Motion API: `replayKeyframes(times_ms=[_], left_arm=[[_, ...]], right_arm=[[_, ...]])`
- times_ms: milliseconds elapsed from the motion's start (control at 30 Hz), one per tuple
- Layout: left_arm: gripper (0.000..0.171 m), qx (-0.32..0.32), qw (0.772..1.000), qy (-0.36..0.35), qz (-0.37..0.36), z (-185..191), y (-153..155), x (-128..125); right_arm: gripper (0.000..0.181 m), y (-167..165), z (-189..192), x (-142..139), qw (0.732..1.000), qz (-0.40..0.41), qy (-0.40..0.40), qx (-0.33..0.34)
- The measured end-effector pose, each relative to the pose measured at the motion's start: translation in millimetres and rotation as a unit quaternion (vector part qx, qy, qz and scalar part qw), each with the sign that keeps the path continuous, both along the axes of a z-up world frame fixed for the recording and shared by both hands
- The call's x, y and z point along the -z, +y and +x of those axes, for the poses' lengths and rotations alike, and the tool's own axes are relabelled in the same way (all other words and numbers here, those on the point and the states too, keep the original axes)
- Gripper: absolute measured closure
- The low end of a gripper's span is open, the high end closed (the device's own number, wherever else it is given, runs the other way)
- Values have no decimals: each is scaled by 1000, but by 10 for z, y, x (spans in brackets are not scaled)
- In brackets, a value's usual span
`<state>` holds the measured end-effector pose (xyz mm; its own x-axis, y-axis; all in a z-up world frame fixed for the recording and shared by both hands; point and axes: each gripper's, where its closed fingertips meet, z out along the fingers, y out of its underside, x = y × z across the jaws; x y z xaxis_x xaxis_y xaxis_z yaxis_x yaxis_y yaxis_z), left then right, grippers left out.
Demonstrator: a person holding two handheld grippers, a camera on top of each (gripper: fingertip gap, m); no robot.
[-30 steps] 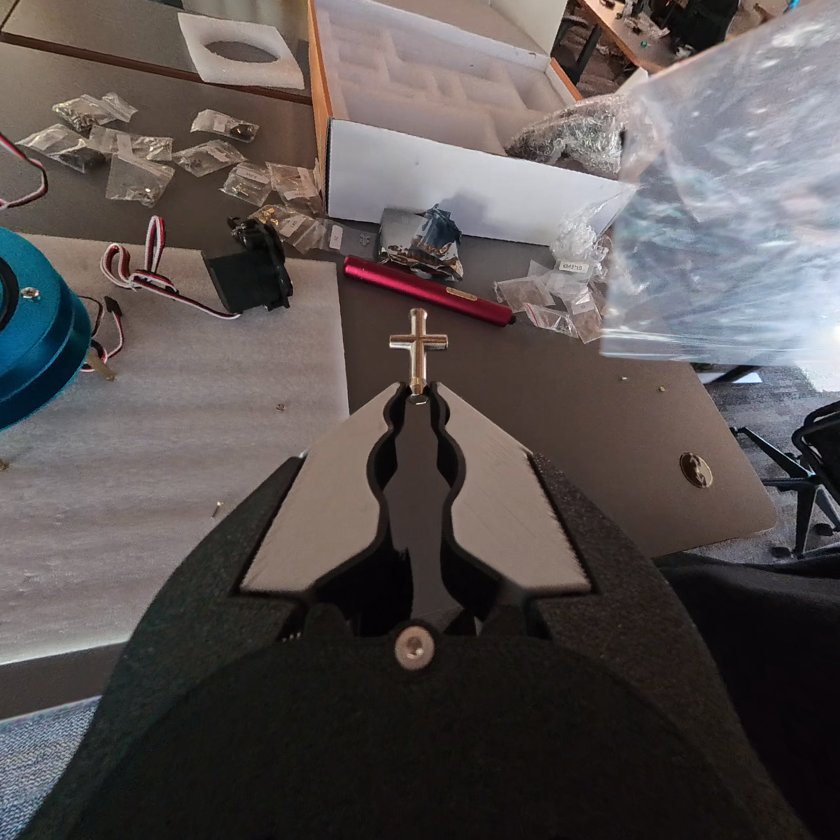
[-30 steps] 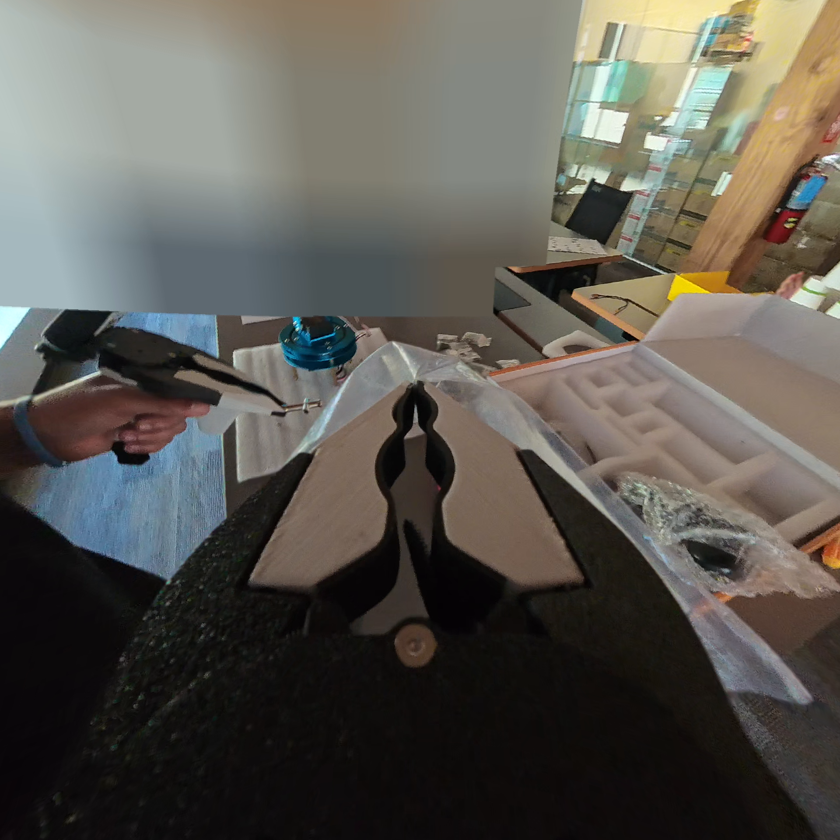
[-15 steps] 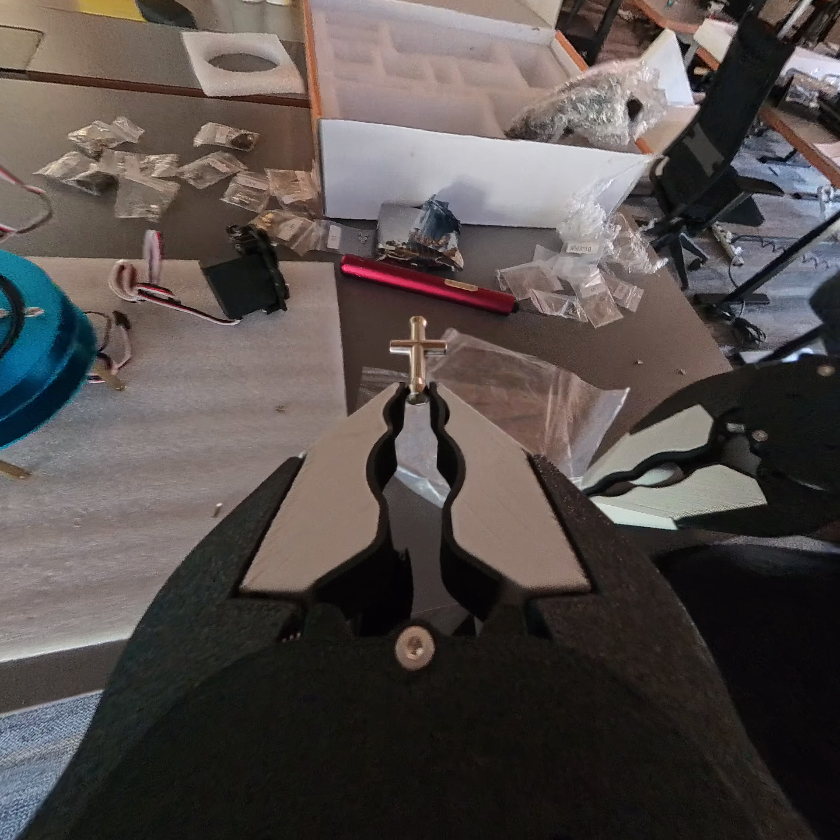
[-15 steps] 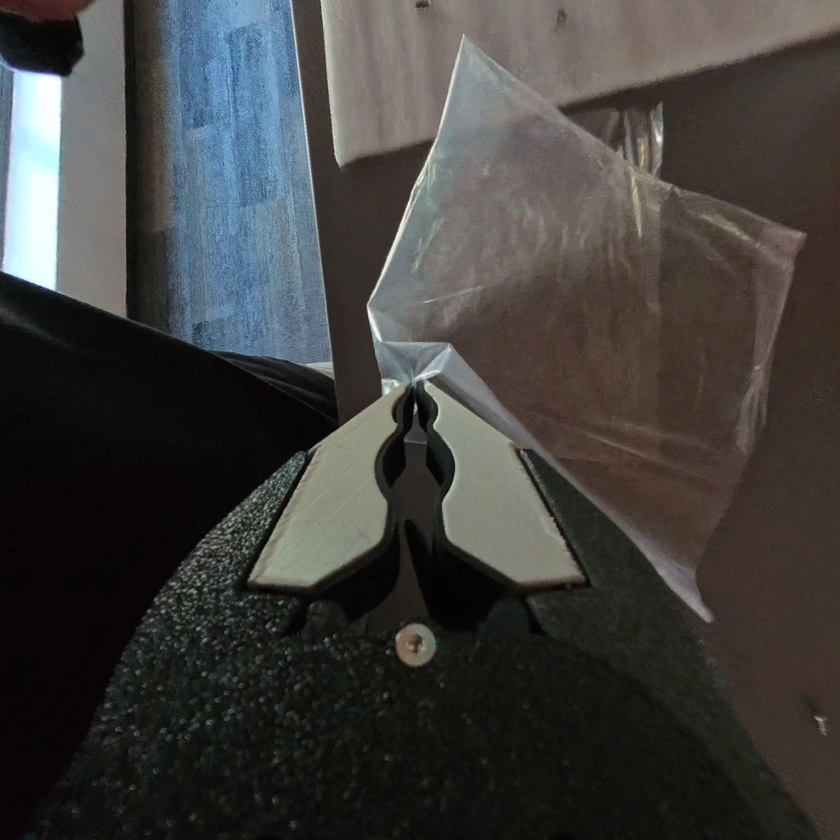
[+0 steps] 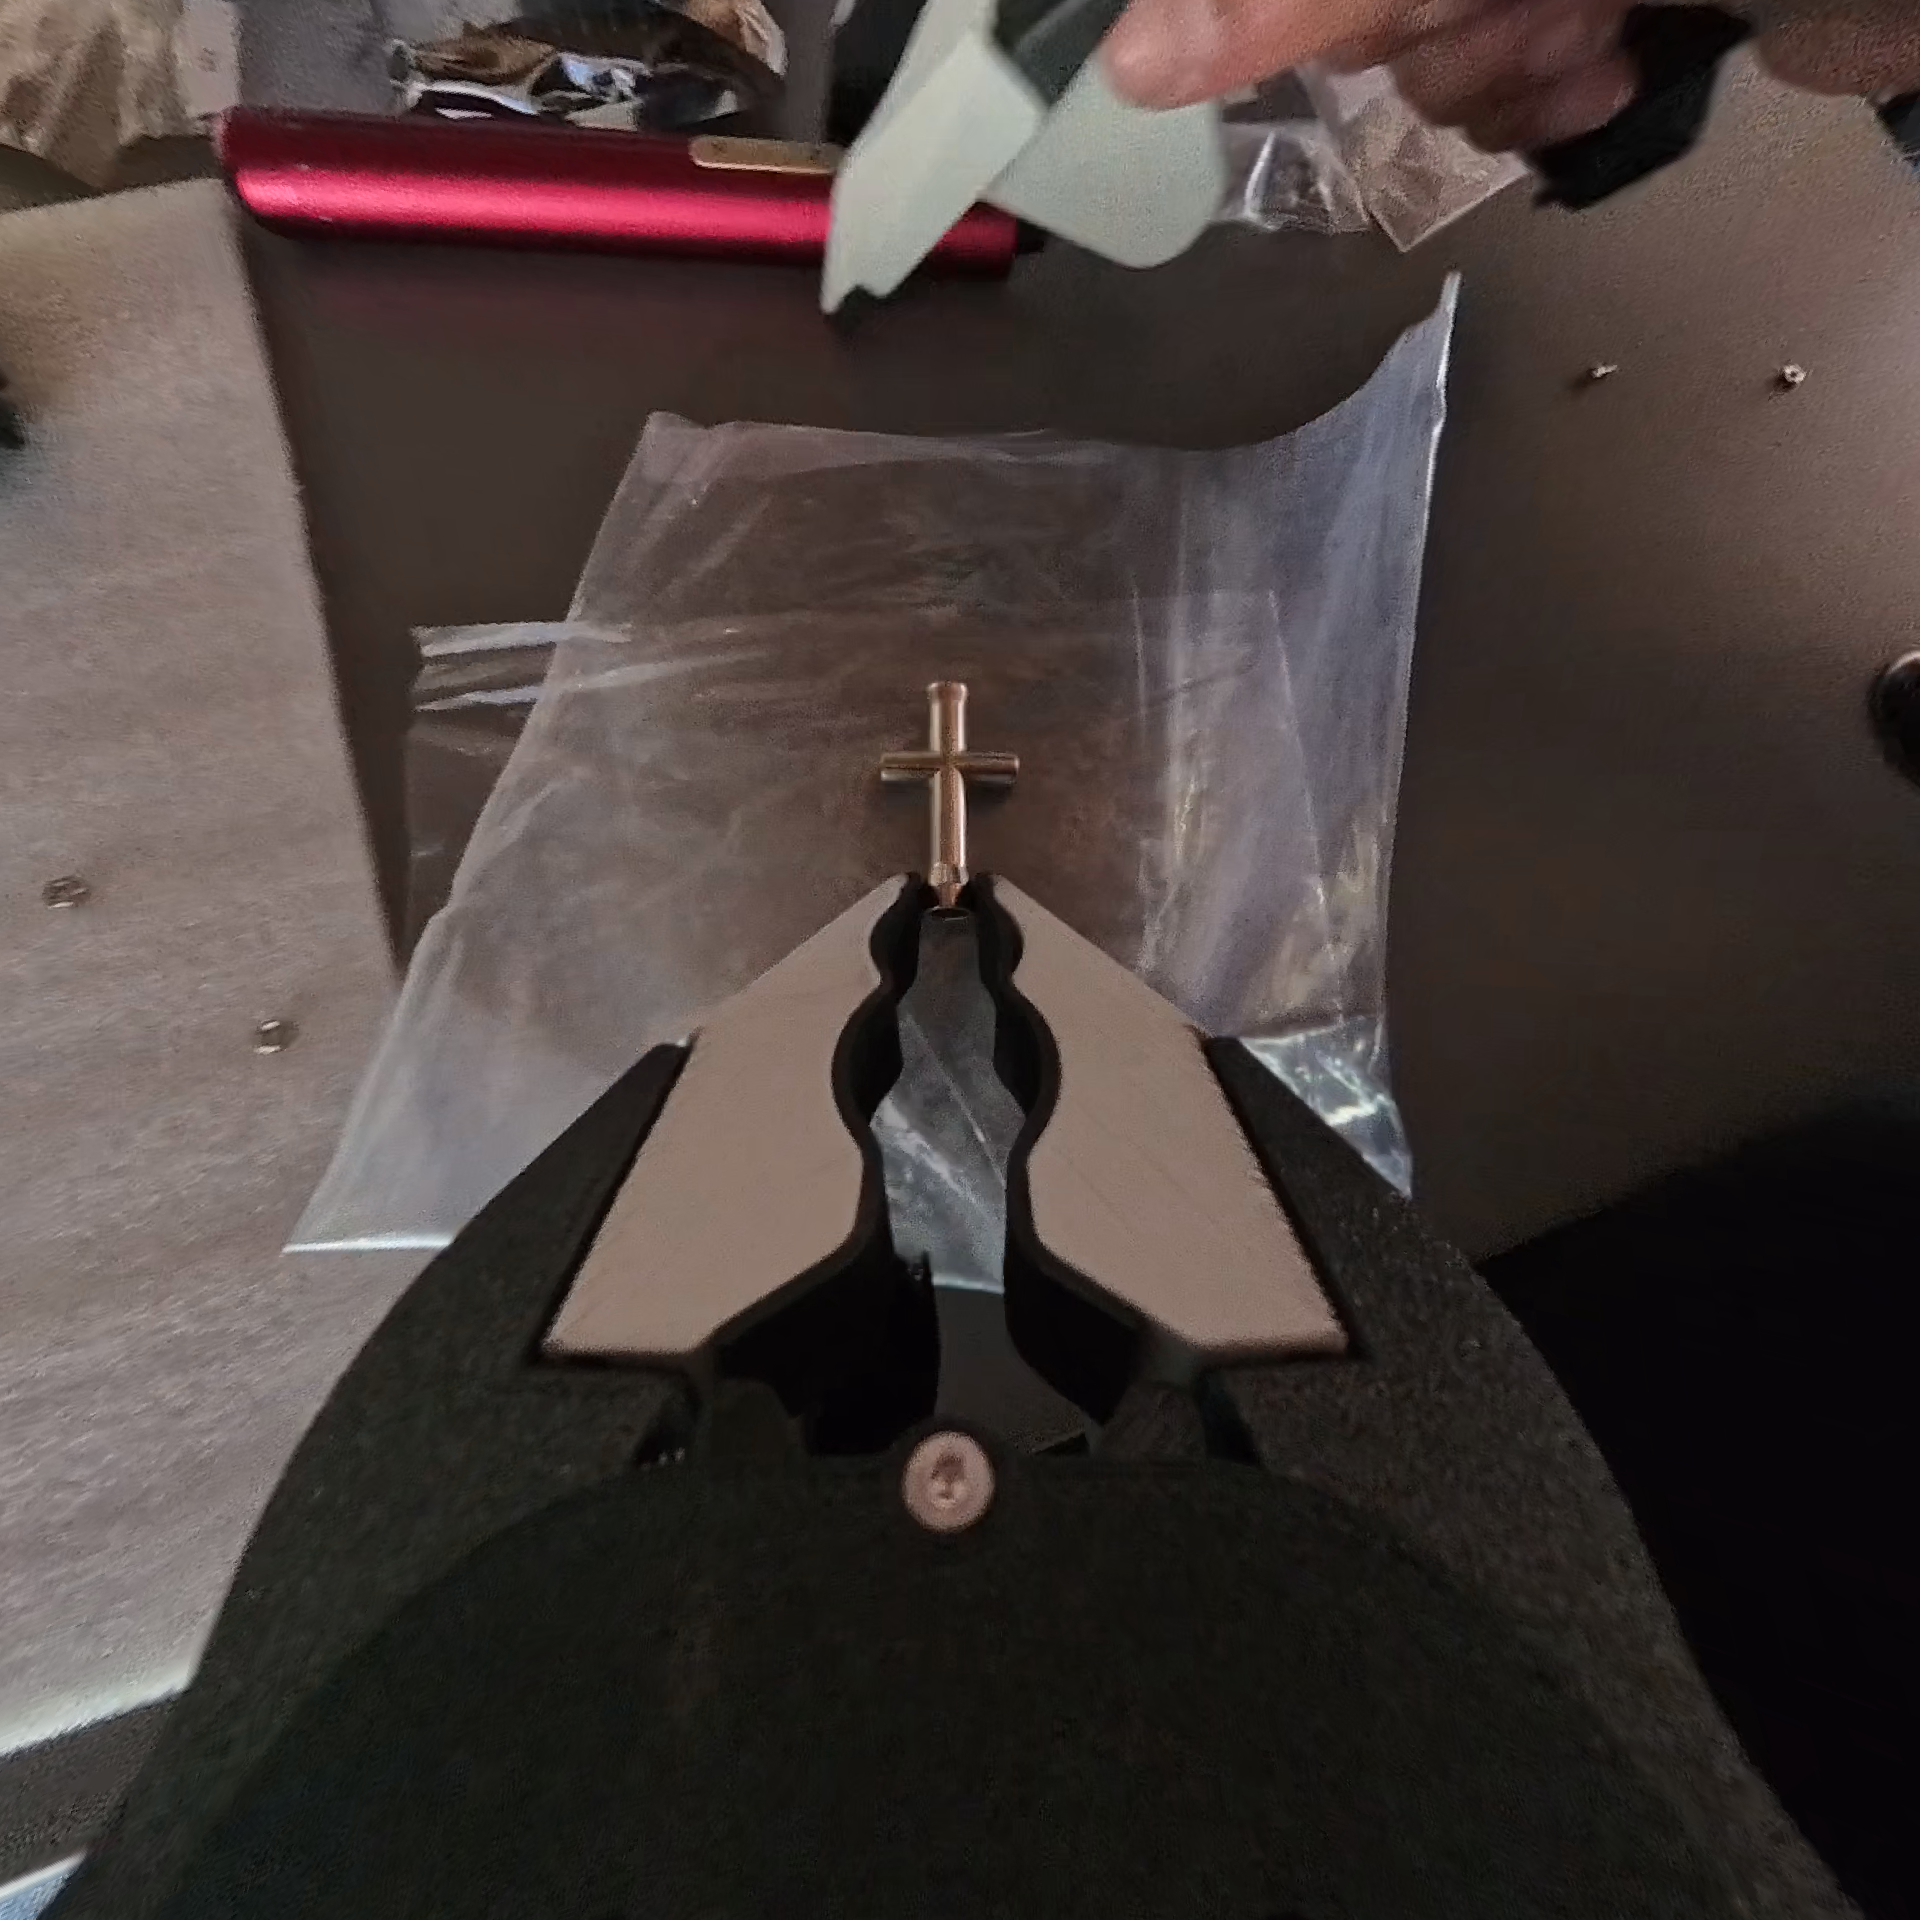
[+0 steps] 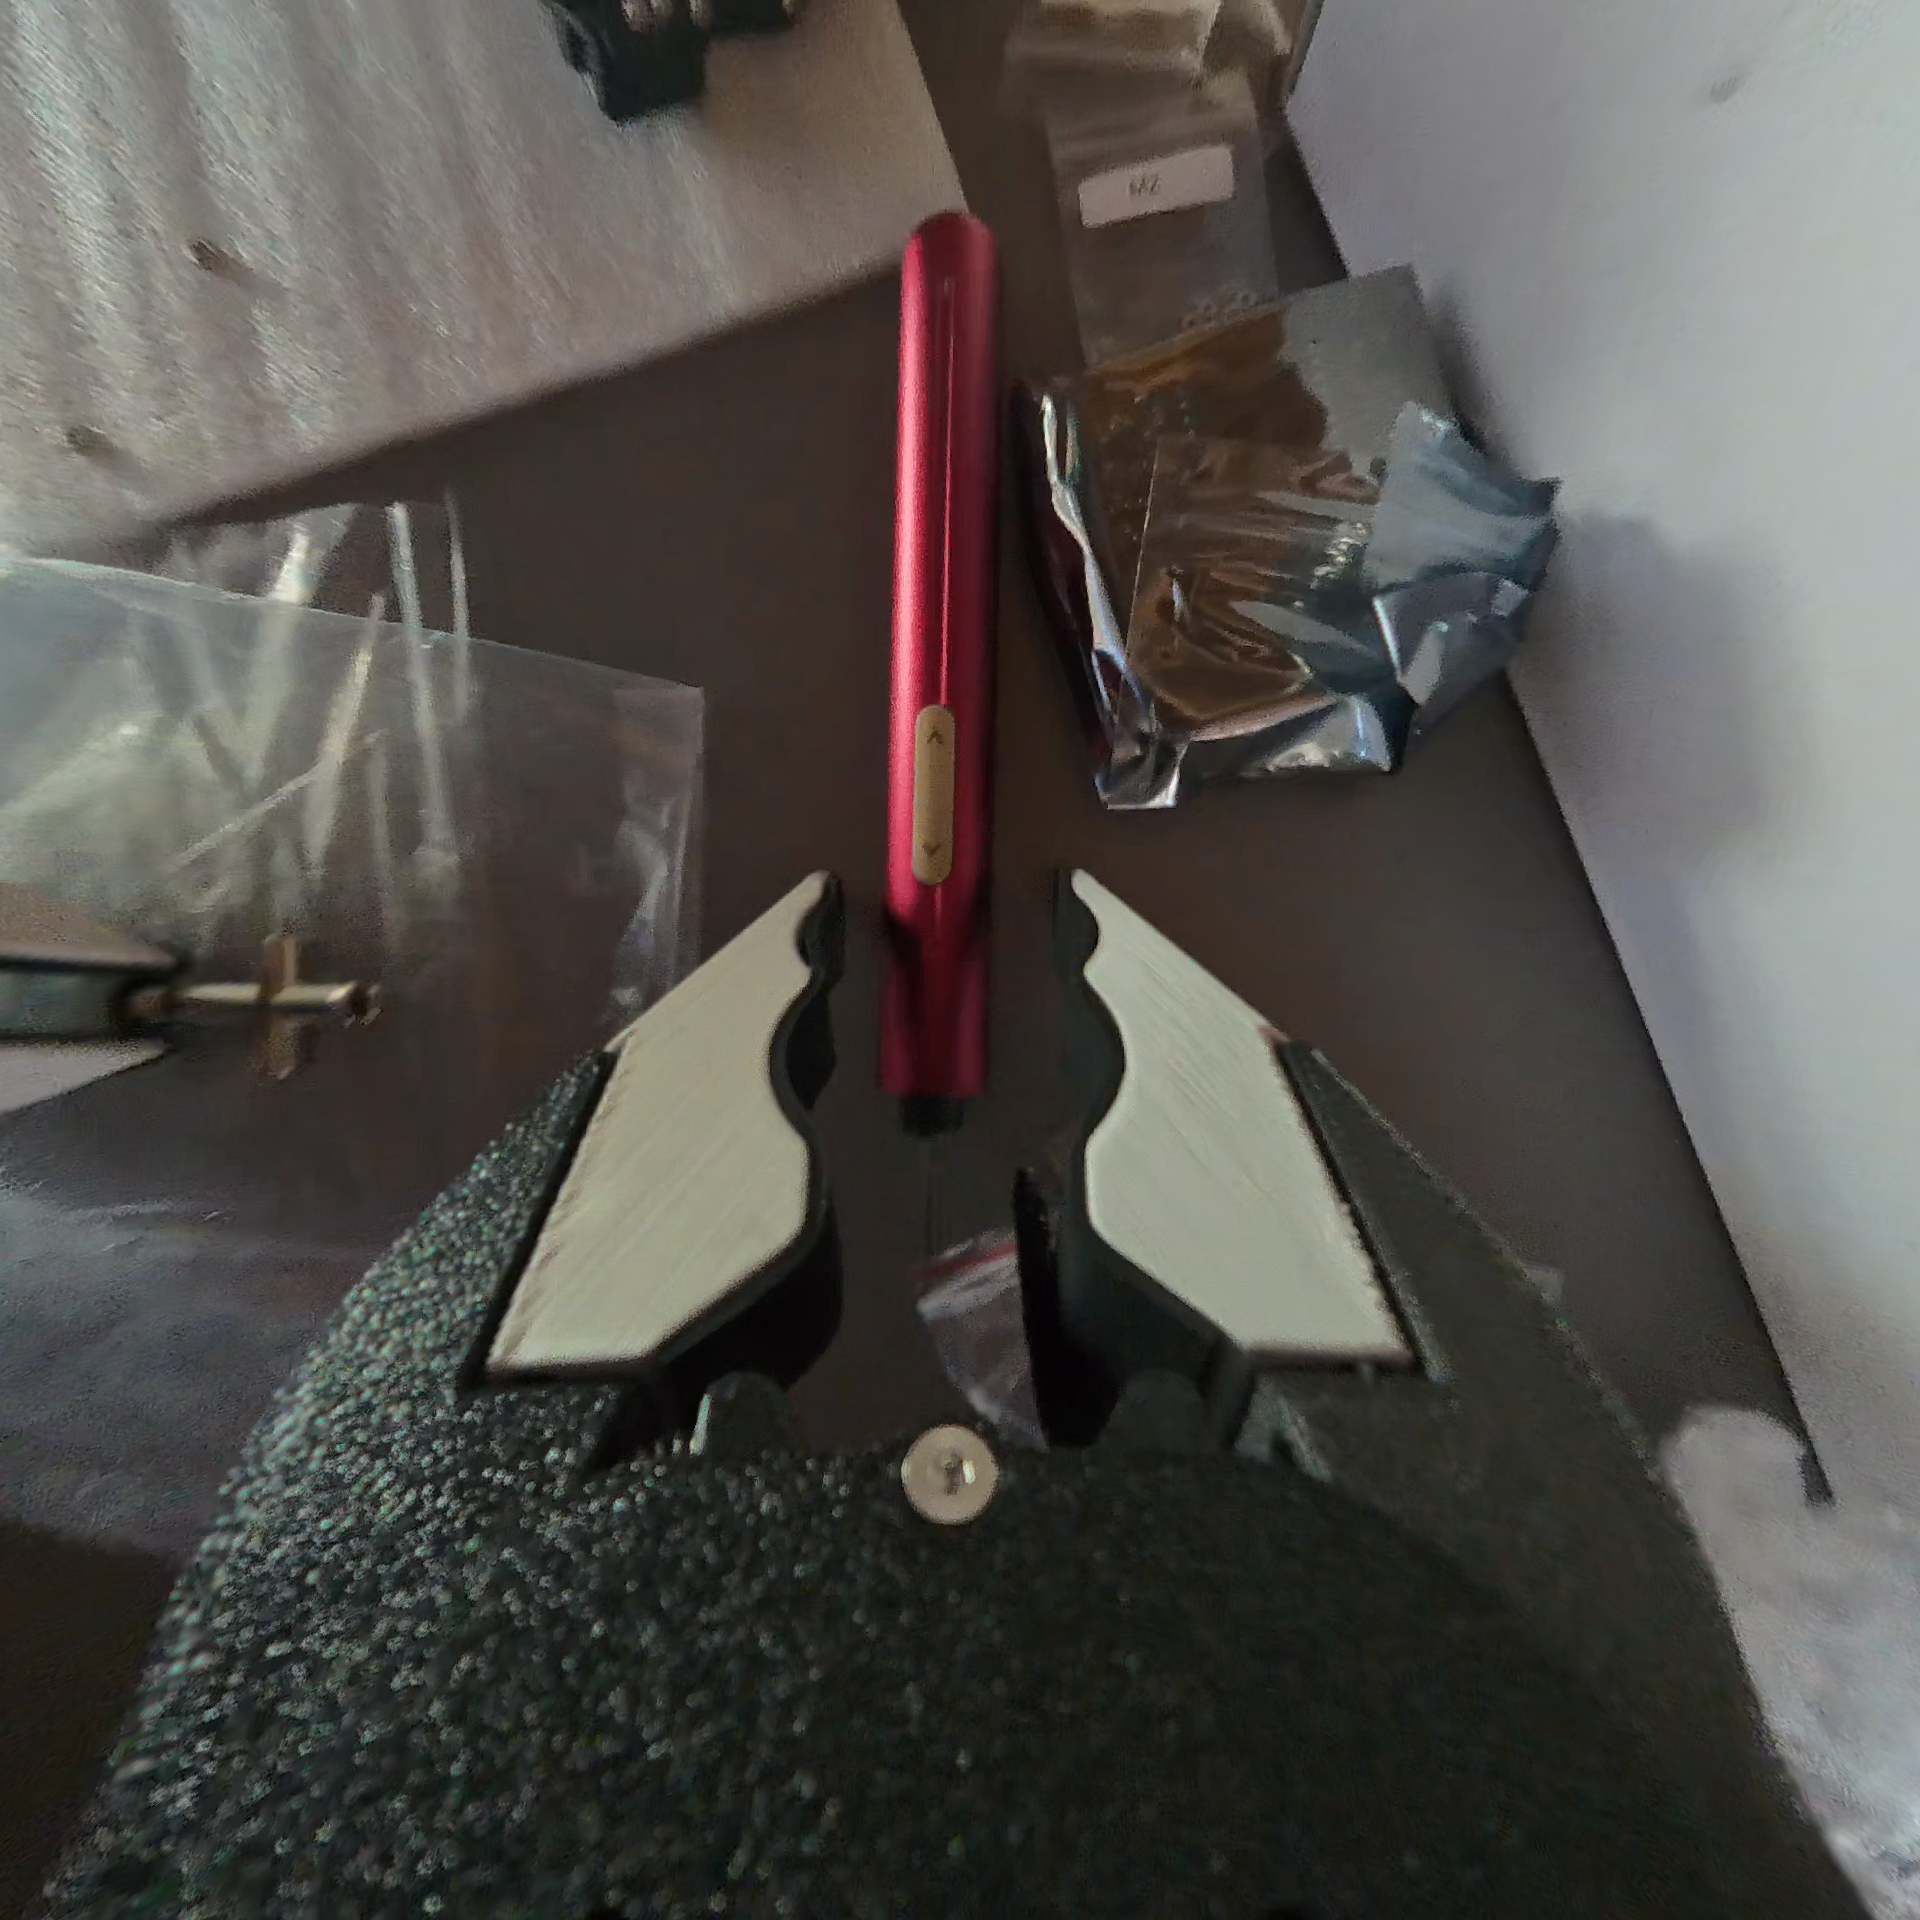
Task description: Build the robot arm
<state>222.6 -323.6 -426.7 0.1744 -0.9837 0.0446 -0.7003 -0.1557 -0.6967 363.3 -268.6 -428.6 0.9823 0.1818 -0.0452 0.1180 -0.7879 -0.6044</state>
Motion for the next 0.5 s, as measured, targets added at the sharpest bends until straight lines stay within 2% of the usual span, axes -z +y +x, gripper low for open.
replayKeyframes(times_ms=[200,267,333,433,500], left_arm=[[162,6,1000,-9,-18,96,-66,-14],[153,-2,1000,-10,-22,71,-24,-24],[154,-11,1000,-13,-27,35,31,-34],[171,-15,999,-32,-41,16,77,-79],[171,-15,998,-38,-46,20,96,-90]], right_arm=[[161,101,-42,9,998,-20,-33,-50],[162,114,1,-99,994,-22,-80,-70],[162,133,41,-426,992,3,-103,-79],[163,143,202,-1036,990,43,-112,-68],[162,147,334,-1356,987,68,-133,-58]])
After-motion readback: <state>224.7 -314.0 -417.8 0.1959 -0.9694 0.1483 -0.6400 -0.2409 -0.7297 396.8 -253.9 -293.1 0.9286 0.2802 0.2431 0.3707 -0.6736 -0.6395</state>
